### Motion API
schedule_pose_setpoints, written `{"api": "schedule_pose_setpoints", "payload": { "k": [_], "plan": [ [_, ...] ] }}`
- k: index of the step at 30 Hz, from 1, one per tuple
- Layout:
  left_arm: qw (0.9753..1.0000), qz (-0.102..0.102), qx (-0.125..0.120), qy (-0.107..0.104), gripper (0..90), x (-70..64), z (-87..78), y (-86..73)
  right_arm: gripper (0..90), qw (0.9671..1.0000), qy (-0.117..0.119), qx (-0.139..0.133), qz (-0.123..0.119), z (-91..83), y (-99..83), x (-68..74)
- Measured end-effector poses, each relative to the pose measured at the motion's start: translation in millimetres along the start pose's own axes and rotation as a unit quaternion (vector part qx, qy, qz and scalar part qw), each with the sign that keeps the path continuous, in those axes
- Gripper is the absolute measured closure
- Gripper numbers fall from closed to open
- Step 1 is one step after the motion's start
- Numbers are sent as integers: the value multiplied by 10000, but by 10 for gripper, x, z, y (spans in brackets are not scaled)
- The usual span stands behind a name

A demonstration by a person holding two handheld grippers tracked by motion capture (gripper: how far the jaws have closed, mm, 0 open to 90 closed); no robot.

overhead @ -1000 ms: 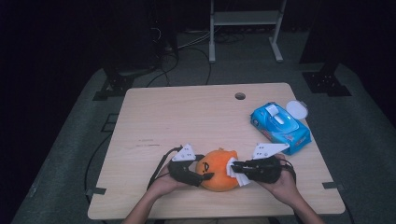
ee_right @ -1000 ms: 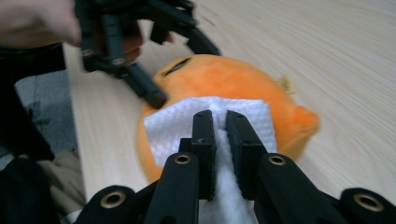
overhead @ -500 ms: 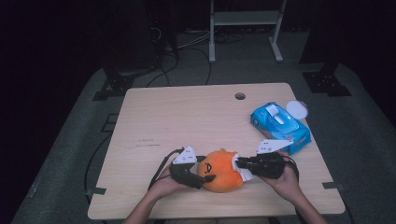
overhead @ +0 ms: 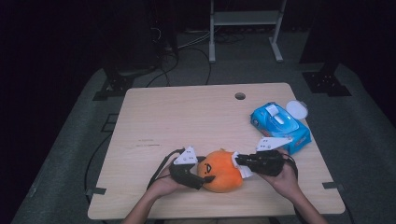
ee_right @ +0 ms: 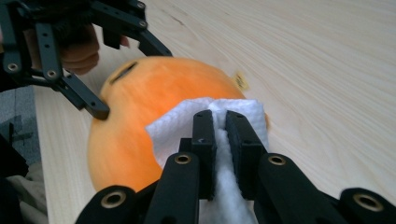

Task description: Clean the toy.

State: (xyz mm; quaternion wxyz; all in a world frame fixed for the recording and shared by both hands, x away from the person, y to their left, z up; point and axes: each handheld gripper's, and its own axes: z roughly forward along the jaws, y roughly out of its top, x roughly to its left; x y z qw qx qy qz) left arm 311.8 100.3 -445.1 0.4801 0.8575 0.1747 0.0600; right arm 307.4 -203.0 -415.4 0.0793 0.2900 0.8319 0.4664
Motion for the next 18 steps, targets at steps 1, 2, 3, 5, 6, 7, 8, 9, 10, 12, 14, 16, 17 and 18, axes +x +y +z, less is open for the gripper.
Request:
{"api": "schedule_pose_setpoints", "payload": {
  "k": [1,2,3,5,6,7,8,9,10,12,14,16,17,18],
  "plan": [
    [10000,-86,-5,-15,235,18,-3,-13,814,10000,22,28,14,-2,-6,0],
    [9999,-128,12,-26,235,36,-6,-23,814,10000,15,61,-7,-2,-11,10],
    [9998,-203,20,-38,235,59,-7,-38,814,10000,10,77,-35,-1,-11,21],
    [9996,-272,37,-35,236,86,-15,-55,815,9999,68,64,-65,-5,9,72],
    [9995,-317,23,-26,236,94,-18,-62,817,9999,109,49,-97,-11,28,111],
    [9994,-344,8,-30,235,97,-18,-67,817,9997,179,27,-164,-14,50,158],
    [9994,-357,-1,-32,236,94,-15,-70,817,9995,241,20,-224,-12,66,197],
    [9994,-348,-4,-29,235,91,-11,-69,817,9990,256,63,-372,-2,90,265],
    [9995,-312,-2,-24,234,86,-9,-67,816,9987,241,83,-442,10,100,301],
    [9998,-175,-106,-20,210,66,-18,-54,817,9983,187,131,-529,40,106,323],
    [9990,94,-436,6,176,24,-38,-18,817,9989,193,130,-413,48,95,265],
    [9977,257,-632,-9,173,-28,-24,27,817,9995,106,87,-279,43,73,175],
    [9979,328,-562,55,173,-52,0,41,817,9997,88,67,-205,39,66,143],
    [9981,369,-486,122,192,-61,16,44,817,9998,80,58,-151,36,60,117]
  ]
}}
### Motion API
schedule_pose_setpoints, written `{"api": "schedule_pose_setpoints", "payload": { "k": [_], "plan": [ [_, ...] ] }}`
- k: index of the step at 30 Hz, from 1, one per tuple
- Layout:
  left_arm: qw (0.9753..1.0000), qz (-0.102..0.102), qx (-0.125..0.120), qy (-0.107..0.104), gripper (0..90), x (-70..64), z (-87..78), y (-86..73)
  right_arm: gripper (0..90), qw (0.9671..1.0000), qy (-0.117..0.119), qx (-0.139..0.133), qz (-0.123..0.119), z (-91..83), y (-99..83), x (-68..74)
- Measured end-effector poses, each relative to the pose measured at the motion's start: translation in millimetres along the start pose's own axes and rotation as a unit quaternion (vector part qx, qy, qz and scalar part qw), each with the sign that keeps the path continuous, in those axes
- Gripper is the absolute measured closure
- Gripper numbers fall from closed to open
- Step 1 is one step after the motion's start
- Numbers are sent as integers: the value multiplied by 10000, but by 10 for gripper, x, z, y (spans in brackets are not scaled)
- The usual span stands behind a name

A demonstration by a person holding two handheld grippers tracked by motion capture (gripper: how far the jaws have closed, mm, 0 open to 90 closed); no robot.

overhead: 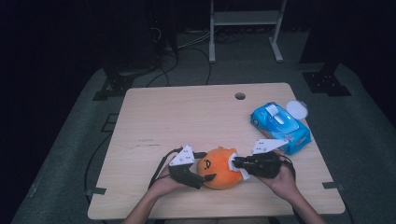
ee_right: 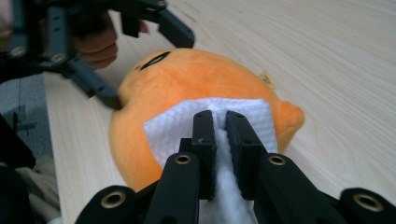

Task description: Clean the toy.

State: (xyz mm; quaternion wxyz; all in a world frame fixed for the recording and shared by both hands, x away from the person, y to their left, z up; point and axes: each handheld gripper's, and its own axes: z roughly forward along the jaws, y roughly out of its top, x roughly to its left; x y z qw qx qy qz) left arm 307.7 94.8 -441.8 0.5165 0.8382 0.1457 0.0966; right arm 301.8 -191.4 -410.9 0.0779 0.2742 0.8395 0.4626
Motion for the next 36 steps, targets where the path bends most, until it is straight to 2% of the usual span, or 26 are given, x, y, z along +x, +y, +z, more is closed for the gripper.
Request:
{"api": "schedule_pose_setpoints", "payload": {
  "k": [3,6,10,13,18,20,23,27,29,31,36],
  "plan": [
    [9997,-225,107,37,226,32,14,-20,818,10000,25,-36,35,-8,-2,-6],
    [9981,-575,186,88,231,89,1,-50,818,9999,98,-92,-102,-27,40,81],
    [9969,-756,202,90,230,119,-2,-70,817,9990,219,-31,-380,-1,79,238],
    [9964,-813,202,117,230,118,1,-68,818,9990,215,-18,-379,2,79,221],
    [9966,-802,182,108,231,110,19,-61,811,9999,95,-88,-11,-24,22,1],
    [9965,-806,184,116,231,106,22,-60,817,10000,-2,-58,49,-41,3,-35],
    [9963,-811,204,187,228,91,38,-53,820,10000,21,-67,-33,-42,23,43],
    [9962,-808,223,250,218,68,50,-40,818,9991,250,-37,-340,28,73,224],
    [9963,-794,214,266,218,64,50,-42,818,9987,341,-14,-376,53,80,269],
    [9962,-801,224,250,219,60,51,-39,819,9986,351,-17,-403,52,75,263],
    [9982,-477,325,173,222,9,63,-5,820,9997,182,-109,-142,3,49,98]
  ]
}}
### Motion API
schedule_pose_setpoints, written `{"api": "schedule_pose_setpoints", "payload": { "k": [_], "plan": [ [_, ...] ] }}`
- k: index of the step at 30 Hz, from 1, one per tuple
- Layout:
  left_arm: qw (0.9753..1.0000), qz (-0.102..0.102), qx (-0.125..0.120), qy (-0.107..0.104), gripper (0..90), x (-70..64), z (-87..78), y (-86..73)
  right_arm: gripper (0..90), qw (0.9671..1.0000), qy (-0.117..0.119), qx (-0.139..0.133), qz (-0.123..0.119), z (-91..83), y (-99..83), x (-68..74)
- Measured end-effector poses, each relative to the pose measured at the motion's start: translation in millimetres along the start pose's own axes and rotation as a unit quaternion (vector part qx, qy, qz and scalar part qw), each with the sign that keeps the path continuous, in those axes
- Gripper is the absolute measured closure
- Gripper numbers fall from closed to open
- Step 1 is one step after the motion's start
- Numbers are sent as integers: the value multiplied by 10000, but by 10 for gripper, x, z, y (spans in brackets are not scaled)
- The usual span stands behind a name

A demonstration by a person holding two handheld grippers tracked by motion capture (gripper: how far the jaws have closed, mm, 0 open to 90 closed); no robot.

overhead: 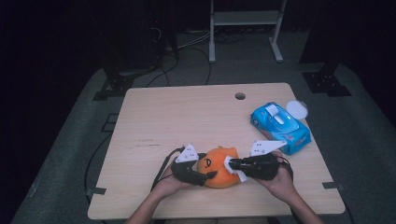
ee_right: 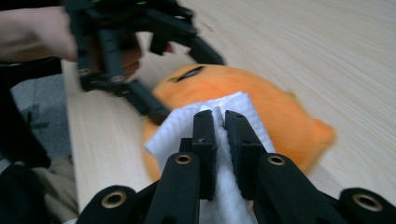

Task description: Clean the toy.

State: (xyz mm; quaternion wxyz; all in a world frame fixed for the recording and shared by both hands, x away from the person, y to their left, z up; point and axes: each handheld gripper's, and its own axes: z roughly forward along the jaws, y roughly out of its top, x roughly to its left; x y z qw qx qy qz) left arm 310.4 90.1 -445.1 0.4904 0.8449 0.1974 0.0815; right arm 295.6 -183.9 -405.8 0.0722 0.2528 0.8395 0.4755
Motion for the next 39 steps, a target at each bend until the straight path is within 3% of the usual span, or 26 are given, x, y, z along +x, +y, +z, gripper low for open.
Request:
{"api": "schedule_pose_setpoints", "payload": {
  "k": [3,5,7,10,14,17,19,21,24,26,28,32,34,36,39],
  "plan": [
    [9998,101,104,-159,222,-31,7,8,817,9997,-181,16,136,-30,-30,-73],
    [9996,187,155,-147,222,-53,14,12,819,9996,-189,31,186,-33,-48,-84],
    [9994,238,206,-163,222,-65,17,11,824,9998,-131,62,153,-23,-43,-36],
    [9994,232,175,-208,222,-78,20,3,824,9998,-176,29,-83,-13,11,52],
    [9988,324,244,-263,216,-110,15,11,826,9993,-383,5,-36,9,25,33],
    [9987,237,183,-419,179,-97,-37,56,829,9993,-298,172,-178,59,-11,90],
    [9986,-70,-99,-506,165,-48,-86,96,829,9986,-223,286,-388,85,-33,166],
    [9985,-249,-288,-393,160,-25,-91,108,828,9985,-38,288,-472,86,-40,225],
    [9990,-190,-141,-374,175,-52,-21,68,827,9981,41,277,-556,76,-26,261],
    [9993,-177,-78,-306,196,-83,23,48,828,9985,-32,231,-500,50,-24,221],
    [9996,-87,-19,-274,196,-104,32,62,828,9995,-68,152,-266,3,-33,113],
    [9996,40,-7,-262,196,-135,24,53,829,9988,-453,179,9,-92,-81,-100],
    [9996,40,-18,-266,196,-141,26,45,829,9987,-448,156,205,-122,-111,-171],
    [9997,15,-27,-256,196,-149,38,44,829,9988,-401,146,238,-111,-107,-163],
    [9997,48,10,-258,196,-160,40,44,829,9993,-354,140,65,-40,-59,-49]
  ]
}}
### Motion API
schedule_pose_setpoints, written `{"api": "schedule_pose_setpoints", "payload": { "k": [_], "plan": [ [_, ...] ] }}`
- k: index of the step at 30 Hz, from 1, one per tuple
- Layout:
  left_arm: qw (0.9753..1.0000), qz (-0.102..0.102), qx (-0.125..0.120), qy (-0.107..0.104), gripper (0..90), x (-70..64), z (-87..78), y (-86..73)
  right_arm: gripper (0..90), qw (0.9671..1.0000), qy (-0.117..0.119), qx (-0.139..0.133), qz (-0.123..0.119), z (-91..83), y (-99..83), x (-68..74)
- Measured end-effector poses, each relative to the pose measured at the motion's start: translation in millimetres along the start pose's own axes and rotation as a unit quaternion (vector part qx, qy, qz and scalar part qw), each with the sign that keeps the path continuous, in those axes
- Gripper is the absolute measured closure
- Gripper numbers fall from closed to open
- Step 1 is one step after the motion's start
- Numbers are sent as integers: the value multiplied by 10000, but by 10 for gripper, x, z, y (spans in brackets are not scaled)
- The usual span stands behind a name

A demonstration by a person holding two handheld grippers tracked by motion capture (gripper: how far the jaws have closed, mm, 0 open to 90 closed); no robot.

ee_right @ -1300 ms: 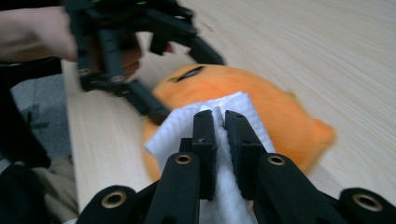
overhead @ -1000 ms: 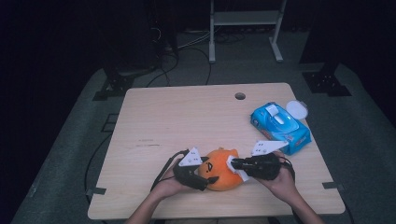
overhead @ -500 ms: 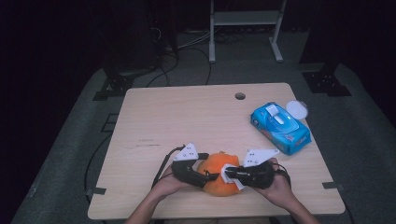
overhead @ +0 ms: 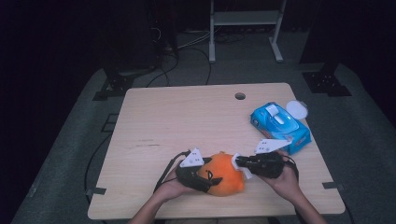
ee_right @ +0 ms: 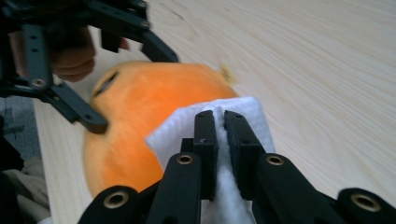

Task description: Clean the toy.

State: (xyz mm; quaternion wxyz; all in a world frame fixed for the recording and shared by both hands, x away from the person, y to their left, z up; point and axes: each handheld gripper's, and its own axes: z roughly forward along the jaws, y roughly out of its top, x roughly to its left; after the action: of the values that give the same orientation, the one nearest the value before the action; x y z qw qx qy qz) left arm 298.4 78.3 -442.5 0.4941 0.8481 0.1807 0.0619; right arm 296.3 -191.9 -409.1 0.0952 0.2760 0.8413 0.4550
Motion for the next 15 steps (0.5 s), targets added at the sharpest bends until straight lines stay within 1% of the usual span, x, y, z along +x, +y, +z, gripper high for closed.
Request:
{"api": "schedule_pose_setpoints", "payload": {
  "k": [3,4,6,7,8,9,10,12,14,15],
  "plan": [
    [9999,44,35,-120,179,22,-62,39,831,9997,46,15,-243,32,26,107],
    [9999,7,-34,-163,168,41,-90,60,831,9997,88,-3,-245,29,22,123],
    [9993,-146,-282,-210,164,83,-140,91,831,9994,208,-33,-260,12,17,139],
    [9990,-207,-361,-144,164,92,-145,101,830,9992,284,-59,-269,4,19,144],
    [9992,-207,-330,-99,164,97,-134,101,830,9990,354,-93,-268,2,25,151],
    [9995,-201,-239,-100,165,93,-111,90,830,9988,387,-105,-279,4,32,157],
    [9996,-212,-179,-95,176,84,-83,69,829,9988,382,-89,-307,7,37,156],
    [9996,-250,-148,-70,201,72,-50,41,829,9991,302,-55,-288,16,31,130],
    [9996,-236,-136,-38,209,53,-37,50,831,9996,226,-47,-180,14,6,59],
    [9997,-225,-106,-12,210,42,-34,54,830,9998,144,-46,-116,8,-8,16]
  ]
}}
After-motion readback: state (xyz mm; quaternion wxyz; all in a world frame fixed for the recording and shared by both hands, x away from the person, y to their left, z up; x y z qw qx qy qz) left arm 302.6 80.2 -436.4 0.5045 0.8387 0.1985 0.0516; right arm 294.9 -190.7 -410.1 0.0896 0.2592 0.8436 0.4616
